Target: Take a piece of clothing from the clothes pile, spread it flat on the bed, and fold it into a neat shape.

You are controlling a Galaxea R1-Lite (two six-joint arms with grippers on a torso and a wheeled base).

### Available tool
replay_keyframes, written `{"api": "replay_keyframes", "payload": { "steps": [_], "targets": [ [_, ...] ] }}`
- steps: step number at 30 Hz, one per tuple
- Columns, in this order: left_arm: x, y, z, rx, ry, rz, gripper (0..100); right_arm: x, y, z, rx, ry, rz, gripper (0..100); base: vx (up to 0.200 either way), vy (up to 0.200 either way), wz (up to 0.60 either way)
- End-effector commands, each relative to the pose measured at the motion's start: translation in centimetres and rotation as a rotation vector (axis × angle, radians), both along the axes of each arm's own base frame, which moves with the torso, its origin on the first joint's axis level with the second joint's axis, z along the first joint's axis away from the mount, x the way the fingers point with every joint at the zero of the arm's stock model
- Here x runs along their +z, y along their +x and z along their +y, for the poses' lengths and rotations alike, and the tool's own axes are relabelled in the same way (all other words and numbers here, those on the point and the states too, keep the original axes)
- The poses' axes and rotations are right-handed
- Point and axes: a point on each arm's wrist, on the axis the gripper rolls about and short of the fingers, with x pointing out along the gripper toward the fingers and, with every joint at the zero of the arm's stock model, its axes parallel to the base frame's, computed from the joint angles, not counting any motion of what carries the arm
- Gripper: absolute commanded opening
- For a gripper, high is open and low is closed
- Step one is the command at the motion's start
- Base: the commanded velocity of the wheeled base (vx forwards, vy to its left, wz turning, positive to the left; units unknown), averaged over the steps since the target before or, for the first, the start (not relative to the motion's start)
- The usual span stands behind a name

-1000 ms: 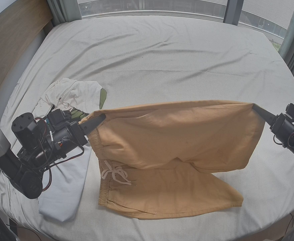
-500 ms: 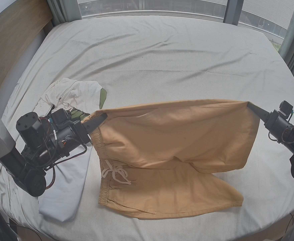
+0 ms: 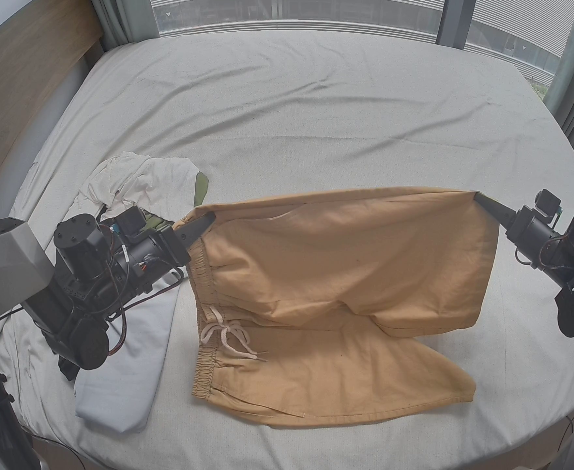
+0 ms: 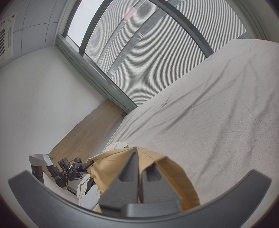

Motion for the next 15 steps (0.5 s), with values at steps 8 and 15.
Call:
{"api": "replay_keyframes", "payload": {
  "steps": [8,15],
  "targets": [
    [-0.5,2.6,-0.5,0.049,-0.021,-0.034,0,-0.7,2.9,0.0,0.007,0.016,0.002,0,0.0,0.0,0.0],
    [-1.5,3.6,-0.7,0.056,-0.017,-0.023,0,-1.0,4.7,-0.1,0.009,0.034,0.024,0,0.0,0.0,0.0]
  ]
}}
